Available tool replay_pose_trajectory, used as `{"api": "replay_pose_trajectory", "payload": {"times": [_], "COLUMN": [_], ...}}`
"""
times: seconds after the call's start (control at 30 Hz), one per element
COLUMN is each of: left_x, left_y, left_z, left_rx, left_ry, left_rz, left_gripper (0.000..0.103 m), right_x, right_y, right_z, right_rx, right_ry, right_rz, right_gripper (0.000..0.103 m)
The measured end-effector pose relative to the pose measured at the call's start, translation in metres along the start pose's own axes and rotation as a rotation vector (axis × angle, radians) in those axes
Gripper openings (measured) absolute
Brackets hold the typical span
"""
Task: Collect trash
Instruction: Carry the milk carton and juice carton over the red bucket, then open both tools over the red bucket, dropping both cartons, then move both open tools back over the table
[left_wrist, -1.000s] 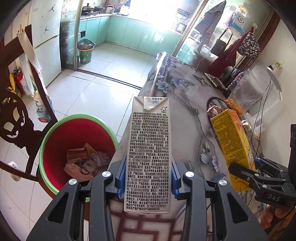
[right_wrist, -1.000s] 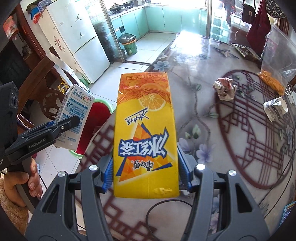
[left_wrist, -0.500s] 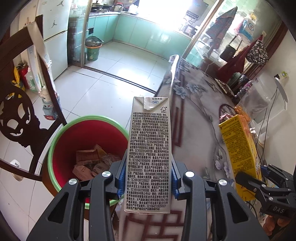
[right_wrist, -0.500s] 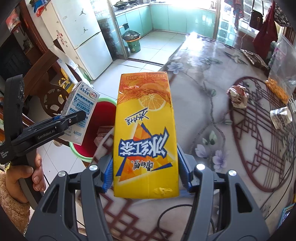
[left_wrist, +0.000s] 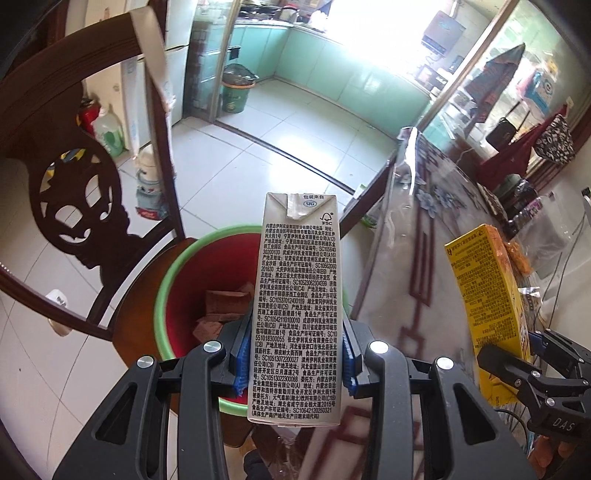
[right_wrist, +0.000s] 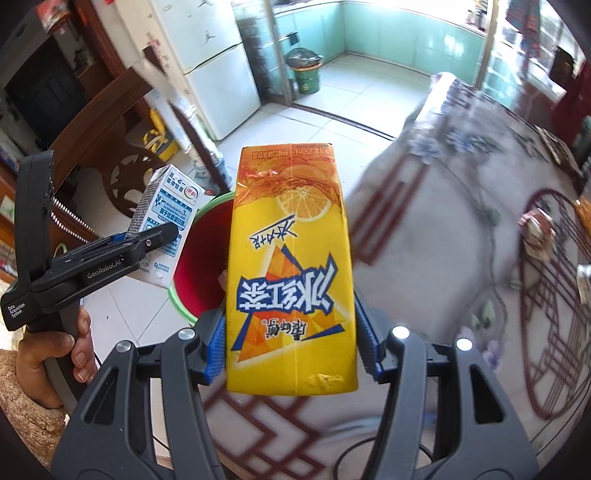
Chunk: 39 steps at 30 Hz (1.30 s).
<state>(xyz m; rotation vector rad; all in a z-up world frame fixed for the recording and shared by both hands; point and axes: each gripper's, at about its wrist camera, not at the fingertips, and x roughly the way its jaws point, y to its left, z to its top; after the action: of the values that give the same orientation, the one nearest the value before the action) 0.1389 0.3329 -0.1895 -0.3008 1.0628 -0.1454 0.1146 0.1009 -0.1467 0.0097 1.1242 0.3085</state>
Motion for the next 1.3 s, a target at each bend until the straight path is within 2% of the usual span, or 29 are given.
{"api": "replay_pose_trajectory", "payload": {"times": [0.33,0.53,0.6,0.63,0.8,1.1,1.3], "left_x": [0.007,0.01,0.01,0.008,0.006,-0.003,0.001], "left_y": [0.033,0.035,0.035,0.035,0.032,-0.007,-0.052], "left_z": [-0.004,0.0,0.002,0.003,0.006,0.003,-0.008], "left_rx": [-0.064,-0.057,-0.061,-0.068,-0.068,0.014,0.095], "left_ry": [0.031,0.037,0.032,0.017,-0.001,-0.035,-0.011], "left_rz": [0.025,0.029,0.039,0.042,0.036,0.011,-0.032], "left_gripper": [0.035,0.036,0.056,0.069,0.07,0.07,0.07], "right_x": [0.03,0.034,0.035,0.033,0.025,0.007,-0.016], "right_y": [0.028,0.033,0.035,0.034,0.032,-0.002,-0.058], "right_z": [0.015,0.022,0.024,0.024,0.024,0.009,-0.02], "right_rx": [-0.083,-0.092,-0.095,-0.091,-0.082,-0.003,0.104], "right_ry": [0.057,0.057,0.058,0.047,0.028,-0.001,-0.014], "right_rz": [0.024,0.029,0.034,0.031,0.024,0.005,-0.044], "right_gripper": [0.056,0.056,0.072,0.074,0.074,0.074,0.074]}}
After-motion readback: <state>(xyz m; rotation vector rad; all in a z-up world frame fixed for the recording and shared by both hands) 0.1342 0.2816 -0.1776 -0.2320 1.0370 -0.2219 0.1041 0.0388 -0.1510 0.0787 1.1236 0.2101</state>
